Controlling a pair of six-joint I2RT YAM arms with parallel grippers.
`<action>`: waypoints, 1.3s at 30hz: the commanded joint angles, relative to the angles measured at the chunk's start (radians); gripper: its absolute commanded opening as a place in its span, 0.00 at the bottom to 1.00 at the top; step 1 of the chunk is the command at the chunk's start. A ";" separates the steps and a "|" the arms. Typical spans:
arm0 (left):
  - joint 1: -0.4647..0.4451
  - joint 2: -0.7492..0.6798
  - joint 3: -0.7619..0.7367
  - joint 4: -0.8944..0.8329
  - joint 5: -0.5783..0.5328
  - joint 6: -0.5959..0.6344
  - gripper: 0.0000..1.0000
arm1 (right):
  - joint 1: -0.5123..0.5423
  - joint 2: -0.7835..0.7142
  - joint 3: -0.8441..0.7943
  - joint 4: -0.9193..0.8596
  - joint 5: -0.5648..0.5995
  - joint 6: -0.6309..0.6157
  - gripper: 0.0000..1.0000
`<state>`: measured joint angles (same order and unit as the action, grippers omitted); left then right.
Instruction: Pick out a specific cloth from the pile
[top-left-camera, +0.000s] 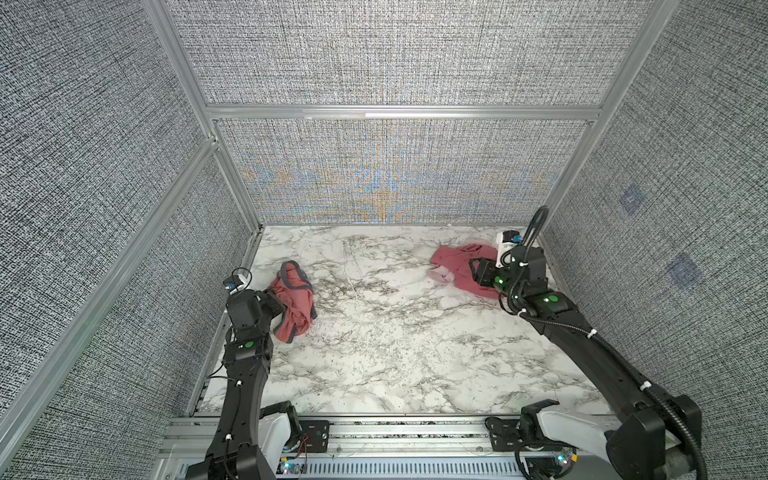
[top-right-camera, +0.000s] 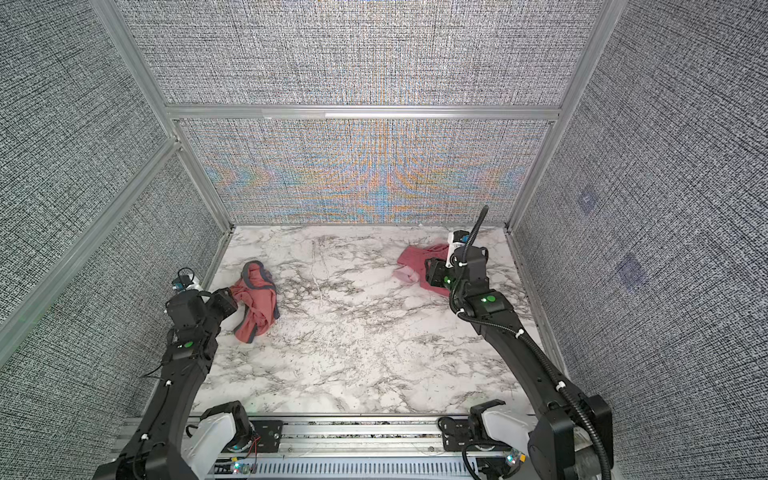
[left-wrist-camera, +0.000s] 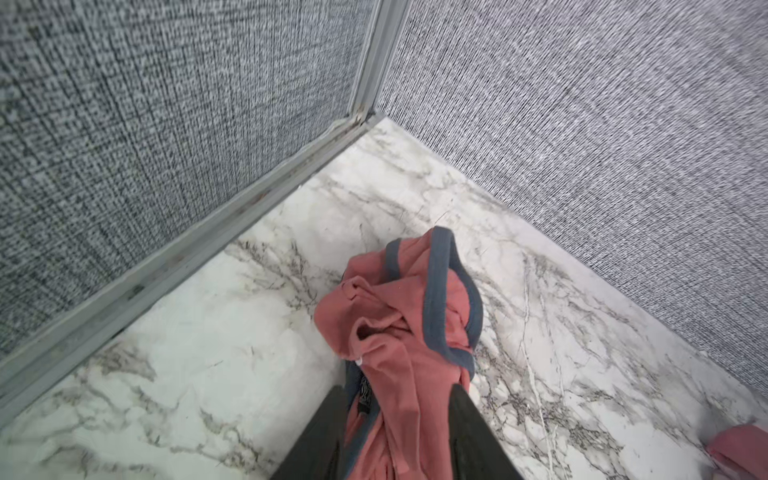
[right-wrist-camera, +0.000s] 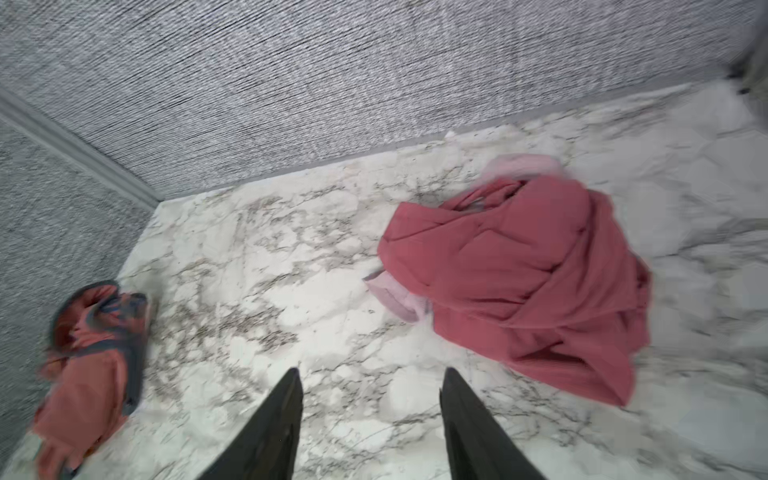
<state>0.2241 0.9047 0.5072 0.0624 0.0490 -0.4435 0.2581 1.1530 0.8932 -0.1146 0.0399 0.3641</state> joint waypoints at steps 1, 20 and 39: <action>-0.003 0.019 -0.018 0.200 0.001 0.090 0.47 | -0.017 -0.031 -0.077 0.085 0.223 -0.083 0.56; -0.081 0.346 -0.285 0.906 0.029 0.359 0.60 | -0.101 -0.018 -0.600 0.800 0.525 -0.317 0.69; -0.148 0.577 -0.375 1.299 0.055 0.441 0.68 | -0.196 0.349 -0.636 1.222 0.336 -0.338 0.76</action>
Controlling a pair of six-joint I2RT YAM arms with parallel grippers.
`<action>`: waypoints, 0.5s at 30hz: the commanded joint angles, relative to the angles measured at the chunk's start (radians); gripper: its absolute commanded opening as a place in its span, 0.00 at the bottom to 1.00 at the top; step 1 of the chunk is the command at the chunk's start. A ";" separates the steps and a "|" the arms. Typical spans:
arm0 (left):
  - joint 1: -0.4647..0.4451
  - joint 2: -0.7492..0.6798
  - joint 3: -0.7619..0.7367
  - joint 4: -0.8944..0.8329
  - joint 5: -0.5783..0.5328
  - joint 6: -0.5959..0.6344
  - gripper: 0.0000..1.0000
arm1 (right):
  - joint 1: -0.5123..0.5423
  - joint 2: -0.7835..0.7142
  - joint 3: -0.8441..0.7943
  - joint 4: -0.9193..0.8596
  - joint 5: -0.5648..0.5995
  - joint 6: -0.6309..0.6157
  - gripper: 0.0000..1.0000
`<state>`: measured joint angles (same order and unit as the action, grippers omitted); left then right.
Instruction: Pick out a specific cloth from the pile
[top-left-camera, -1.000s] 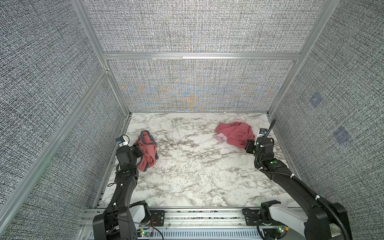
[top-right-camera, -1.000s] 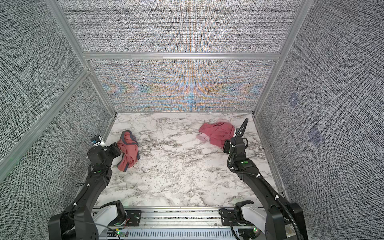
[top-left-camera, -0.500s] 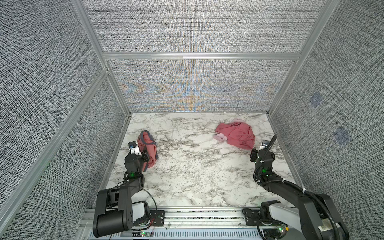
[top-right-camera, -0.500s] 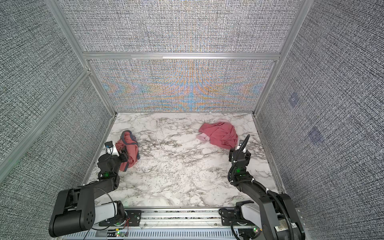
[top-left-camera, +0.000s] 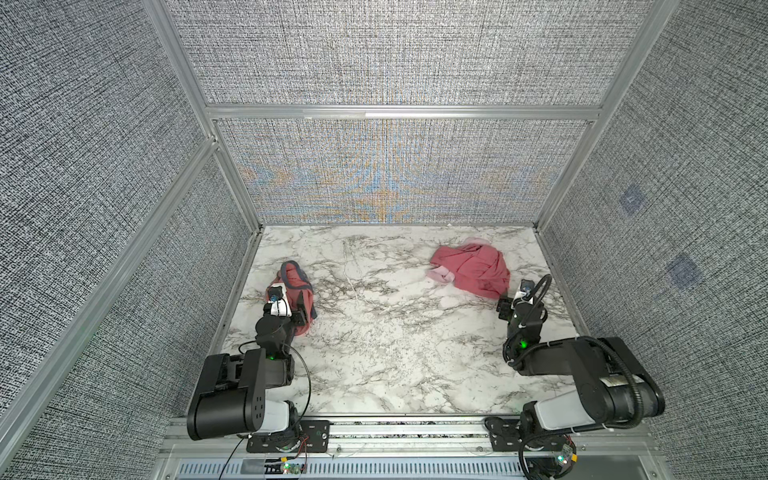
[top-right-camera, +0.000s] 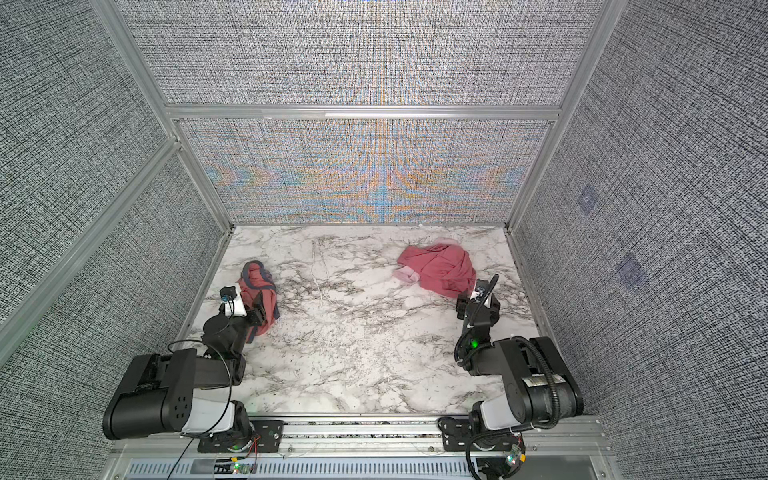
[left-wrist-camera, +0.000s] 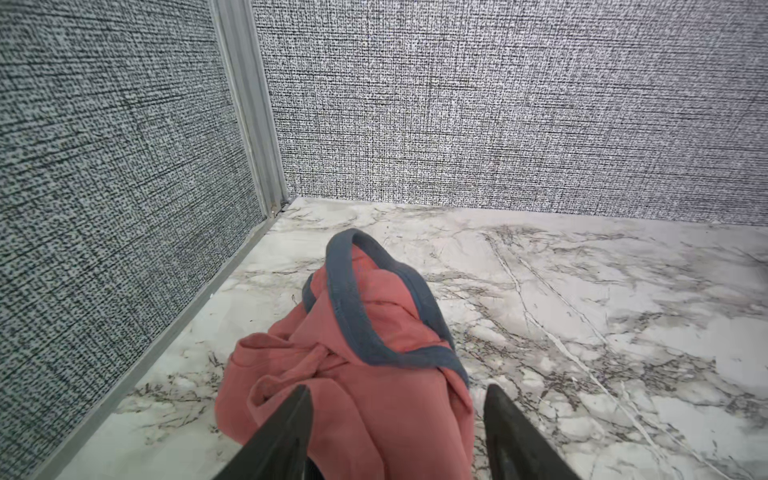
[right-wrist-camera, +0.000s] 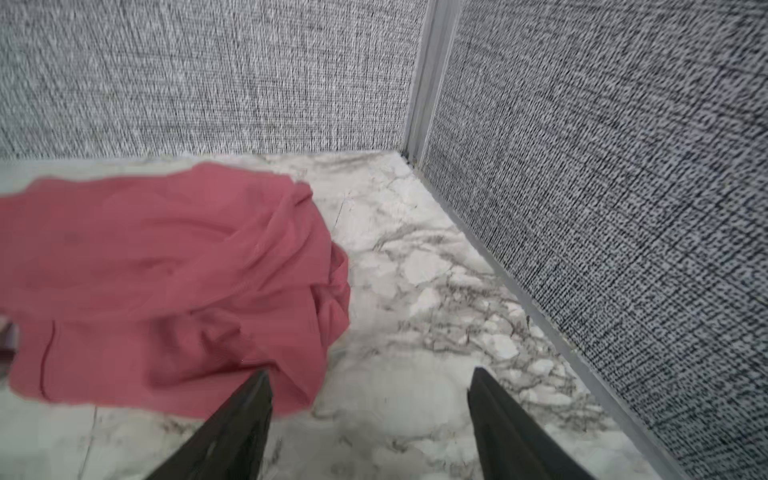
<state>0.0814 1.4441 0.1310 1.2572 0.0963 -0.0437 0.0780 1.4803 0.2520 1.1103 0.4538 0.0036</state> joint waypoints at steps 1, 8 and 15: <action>-0.013 0.068 0.001 0.134 0.012 0.053 0.68 | -0.018 0.057 0.006 0.038 -0.094 0.016 0.76; -0.019 0.095 0.045 0.089 0.054 0.074 0.83 | -0.061 0.067 0.057 -0.058 -0.215 0.023 0.88; -0.019 0.099 0.042 0.100 0.063 0.071 0.99 | -0.085 0.067 0.067 -0.078 -0.273 0.035 0.99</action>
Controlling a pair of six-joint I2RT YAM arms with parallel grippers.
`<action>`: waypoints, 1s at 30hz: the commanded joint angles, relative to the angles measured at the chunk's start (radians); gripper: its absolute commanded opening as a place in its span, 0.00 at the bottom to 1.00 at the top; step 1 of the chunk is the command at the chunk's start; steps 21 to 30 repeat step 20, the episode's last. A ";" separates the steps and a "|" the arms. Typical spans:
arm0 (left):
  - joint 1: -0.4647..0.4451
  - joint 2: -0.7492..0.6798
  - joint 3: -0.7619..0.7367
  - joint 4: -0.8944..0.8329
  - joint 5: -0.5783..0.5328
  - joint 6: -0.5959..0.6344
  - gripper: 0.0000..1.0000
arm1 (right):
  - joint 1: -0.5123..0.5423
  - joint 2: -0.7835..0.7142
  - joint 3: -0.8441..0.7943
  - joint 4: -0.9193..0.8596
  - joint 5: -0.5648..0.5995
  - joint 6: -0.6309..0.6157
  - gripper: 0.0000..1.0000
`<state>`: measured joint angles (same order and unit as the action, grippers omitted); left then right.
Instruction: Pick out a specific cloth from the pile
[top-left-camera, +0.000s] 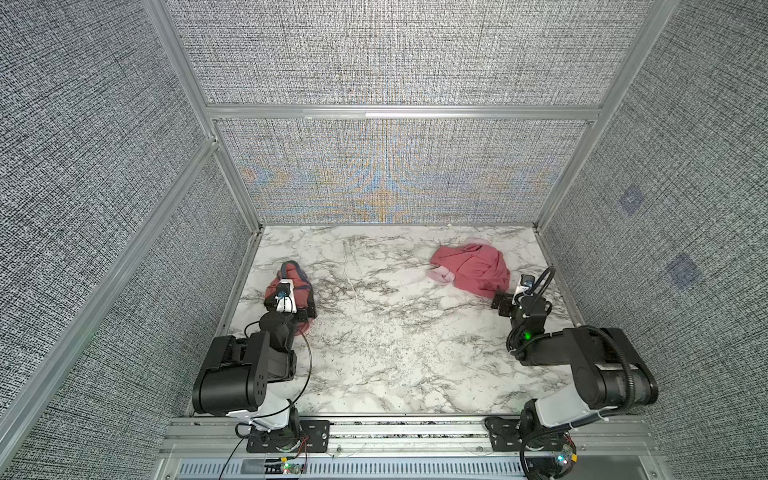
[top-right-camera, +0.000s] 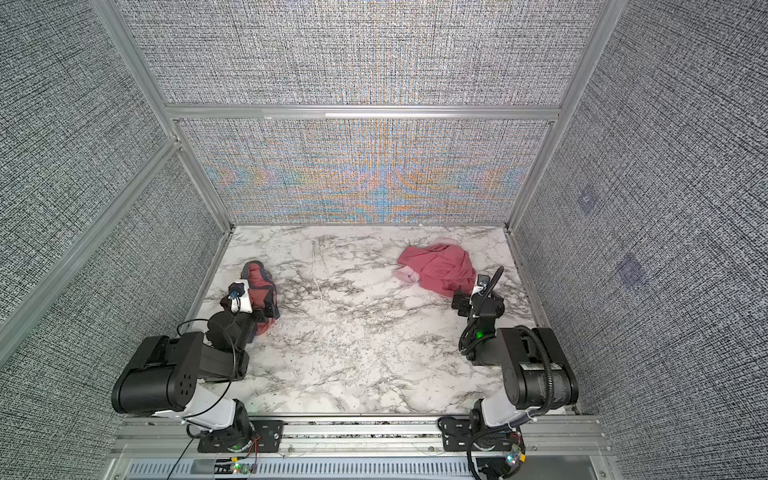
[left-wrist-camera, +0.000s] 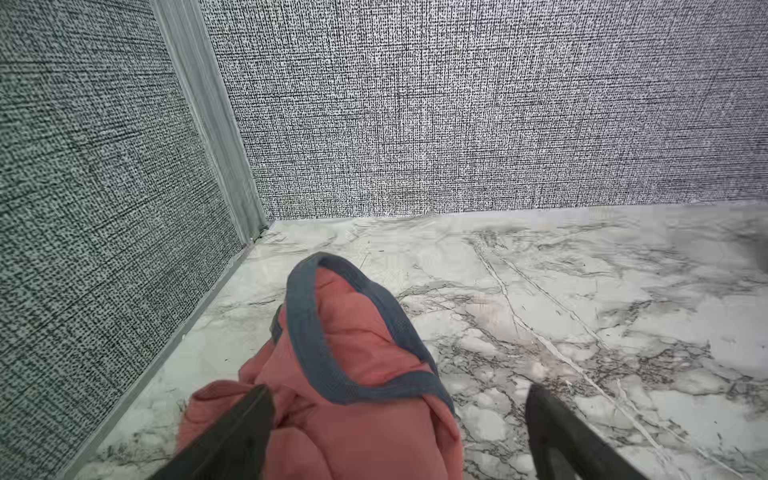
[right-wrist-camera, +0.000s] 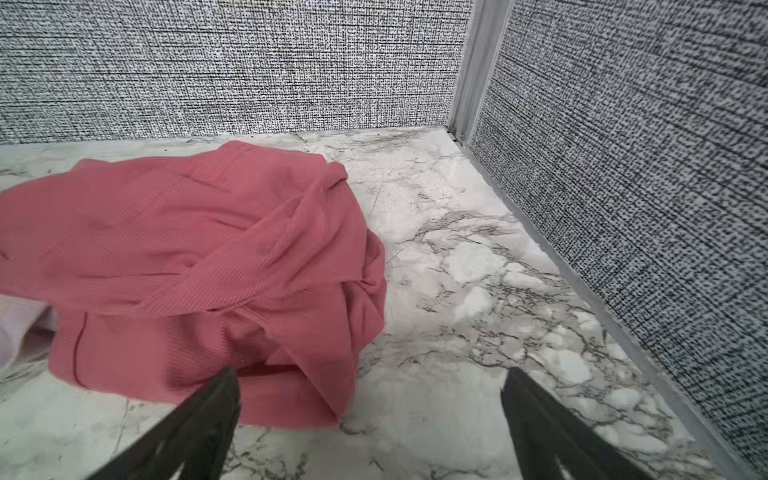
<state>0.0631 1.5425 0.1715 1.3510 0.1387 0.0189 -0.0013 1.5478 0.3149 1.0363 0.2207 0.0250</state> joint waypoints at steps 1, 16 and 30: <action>0.000 0.001 0.002 0.010 0.021 0.008 0.99 | -0.008 -0.002 0.005 -0.005 -0.041 0.014 0.99; 0.000 0.003 0.010 -0.009 0.050 0.019 0.99 | -0.008 -0.002 0.004 -0.004 -0.041 0.014 0.99; 0.001 0.007 0.015 -0.013 0.052 0.018 0.99 | -0.008 -0.002 0.004 -0.004 -0.041 0.015 0.99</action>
